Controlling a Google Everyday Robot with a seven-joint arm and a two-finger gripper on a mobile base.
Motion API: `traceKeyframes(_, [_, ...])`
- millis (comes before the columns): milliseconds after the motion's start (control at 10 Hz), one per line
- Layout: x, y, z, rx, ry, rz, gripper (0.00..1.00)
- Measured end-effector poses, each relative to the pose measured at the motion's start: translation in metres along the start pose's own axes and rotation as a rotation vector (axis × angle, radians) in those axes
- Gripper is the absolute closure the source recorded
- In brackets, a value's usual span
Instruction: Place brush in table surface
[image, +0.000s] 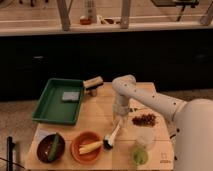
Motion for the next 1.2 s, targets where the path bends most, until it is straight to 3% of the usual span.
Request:
traceKeyframes(500, [-0.006, 0.0, -0.011, -0.032, 0.029, -0.011, 0.2])
traceKeyframes(1200, [-0.011, -0.002, -0.029, -0.043, 0.059, -0.018, 0.2])
